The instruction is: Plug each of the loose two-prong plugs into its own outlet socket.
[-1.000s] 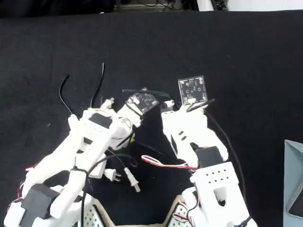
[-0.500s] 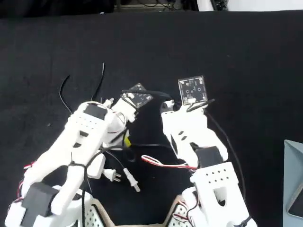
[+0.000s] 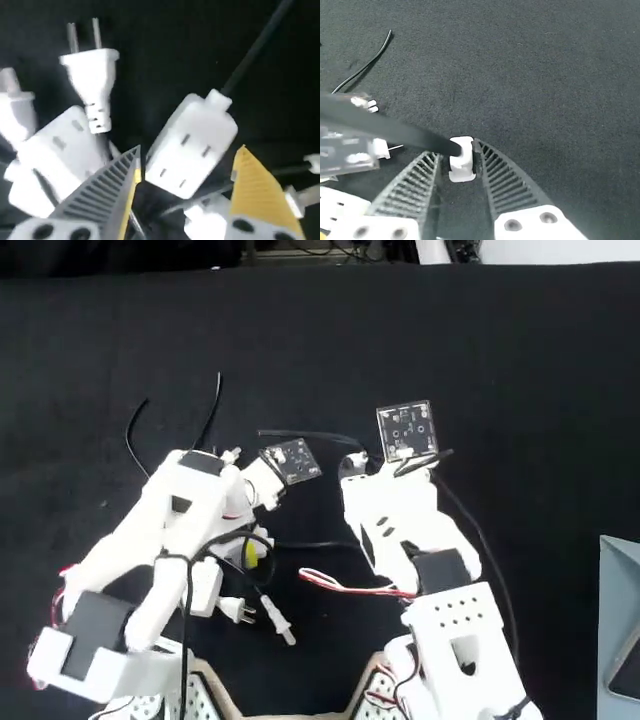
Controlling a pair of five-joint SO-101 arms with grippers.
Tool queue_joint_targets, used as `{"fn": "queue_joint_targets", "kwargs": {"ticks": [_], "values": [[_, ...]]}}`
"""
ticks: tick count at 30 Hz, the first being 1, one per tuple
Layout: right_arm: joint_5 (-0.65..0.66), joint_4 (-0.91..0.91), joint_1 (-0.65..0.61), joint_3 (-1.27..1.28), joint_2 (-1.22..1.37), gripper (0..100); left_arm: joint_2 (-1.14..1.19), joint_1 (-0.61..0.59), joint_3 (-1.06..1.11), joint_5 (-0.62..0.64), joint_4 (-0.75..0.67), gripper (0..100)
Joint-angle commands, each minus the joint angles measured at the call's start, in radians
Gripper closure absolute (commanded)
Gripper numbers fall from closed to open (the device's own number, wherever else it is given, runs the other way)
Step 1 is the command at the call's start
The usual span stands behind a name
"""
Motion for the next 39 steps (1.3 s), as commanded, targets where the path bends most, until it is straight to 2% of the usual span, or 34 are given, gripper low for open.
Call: {"fn": "queue_joint_targets", "kwargs": {"ticks": [1, 3, 10, 16, 23, 27, 31, 34, 39], "values": [[0.011, -0.014, 0.011, -0.004, -0.007, 98.6, 0.069, -0.005, -0.044, -0.005, -0.063, 71], [0.011, -0.014, 0.011, -0.004, -0.007, 98.6, 0.072, 0.012, -0.041, 0.035, -0.083, 72], [0.011, -0.014, 0.012, -0.004, -0.012, 98.6, 0.072, 0.113, -0.051, 0.189, -0.098, 89], [0.011, -0.021, 0.072, -0.010, -0.013, 98.6, 0.072, 0.176, -0.054, 0.486, -0.103, 86], [0.011, -0.021, 0.075, -0.010, -0.015, 98.6, 0.071, 0.133, -0.142, 0.562, -0.028, 76], [0.011, -0.021, 0.075, -0.012, -0.015, 98.6, 0.071, 0.125, -0.203, 0.569, 0.044, 76], [0.011, -0.021, 0.075, -0.012, -0.015, 98.6, 0.071, 0.125, -0.255, 0.652, 0.101, 76], [0.011, -0.021, 0.075, -0.012, -0.015, 98.6, 0.071, 0.127, -0.280, 0.655, 0.169, 76], [0.011, -0.021, 0.075, -0.008, -0.015, 98.6, -0.006, 0.104, -0.232, 0.657, 0.252, 76]]}}
